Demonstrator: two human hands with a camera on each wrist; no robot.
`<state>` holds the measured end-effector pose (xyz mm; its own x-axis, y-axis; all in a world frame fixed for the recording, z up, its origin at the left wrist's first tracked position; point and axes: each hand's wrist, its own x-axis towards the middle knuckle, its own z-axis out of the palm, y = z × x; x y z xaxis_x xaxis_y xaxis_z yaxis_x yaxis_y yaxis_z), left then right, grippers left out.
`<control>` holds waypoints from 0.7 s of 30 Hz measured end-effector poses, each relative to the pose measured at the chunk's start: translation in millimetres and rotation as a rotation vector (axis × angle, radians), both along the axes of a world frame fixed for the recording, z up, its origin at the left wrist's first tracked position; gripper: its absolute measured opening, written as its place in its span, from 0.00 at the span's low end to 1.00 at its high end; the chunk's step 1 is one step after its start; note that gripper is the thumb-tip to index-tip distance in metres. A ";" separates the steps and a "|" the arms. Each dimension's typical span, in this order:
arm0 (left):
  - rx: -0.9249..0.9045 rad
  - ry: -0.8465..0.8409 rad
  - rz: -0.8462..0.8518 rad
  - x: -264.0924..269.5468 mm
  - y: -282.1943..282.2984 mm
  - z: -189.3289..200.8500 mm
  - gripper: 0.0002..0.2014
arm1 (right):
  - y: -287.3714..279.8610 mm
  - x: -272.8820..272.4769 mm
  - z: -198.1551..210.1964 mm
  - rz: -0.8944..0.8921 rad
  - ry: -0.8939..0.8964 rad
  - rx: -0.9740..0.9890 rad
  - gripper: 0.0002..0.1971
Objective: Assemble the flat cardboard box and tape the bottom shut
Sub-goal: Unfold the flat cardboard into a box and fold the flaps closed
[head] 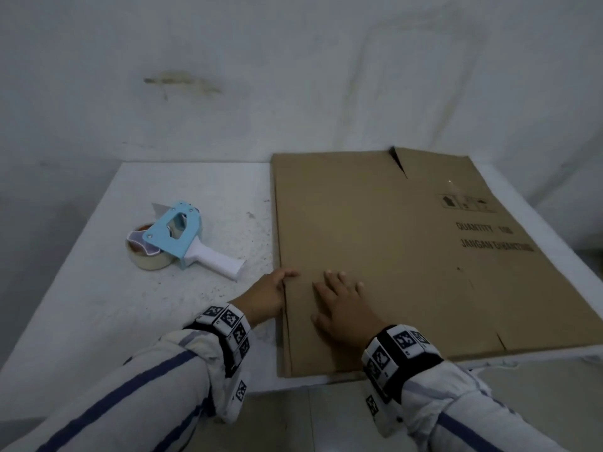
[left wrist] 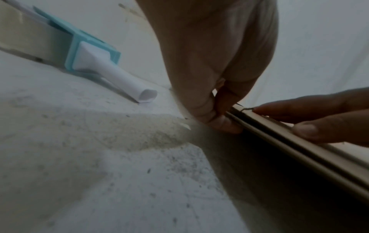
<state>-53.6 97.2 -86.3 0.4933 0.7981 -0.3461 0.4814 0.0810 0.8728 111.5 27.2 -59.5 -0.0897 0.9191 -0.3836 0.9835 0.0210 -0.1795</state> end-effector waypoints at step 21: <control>0.971 0.282 -0.303 -0.9 -2.0 27.4 0.24 | -29.9 18.9 73.3 0.042 0.082 0.099 0.26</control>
<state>-54.5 95.2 -58.9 0.7194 0.6511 0.2419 0.5602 -0.7498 0.3520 130.5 -2.7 13.8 -0.1558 0.9469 -0.2812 0.9636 0.0831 -0.2539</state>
